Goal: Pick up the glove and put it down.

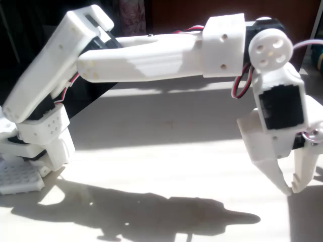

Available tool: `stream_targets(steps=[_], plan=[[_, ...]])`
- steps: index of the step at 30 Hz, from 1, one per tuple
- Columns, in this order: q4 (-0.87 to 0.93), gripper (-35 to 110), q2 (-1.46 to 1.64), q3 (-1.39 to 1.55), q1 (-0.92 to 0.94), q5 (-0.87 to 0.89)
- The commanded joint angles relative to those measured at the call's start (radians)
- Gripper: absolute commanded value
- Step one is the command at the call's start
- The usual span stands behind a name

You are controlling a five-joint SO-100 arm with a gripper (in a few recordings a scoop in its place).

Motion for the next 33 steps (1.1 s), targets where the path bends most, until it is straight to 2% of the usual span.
stream_targets(steps=[1,10,23,33], plan=[[-0.081,1,0.232,0.127,0.006,0.005],[-0.331,1,0.75,0.747,0.006,0.005],[-0.339,1,1.388,1.509,0.005,0.005],[-0.339,1,1.867,1.974,0.003,0.005]])
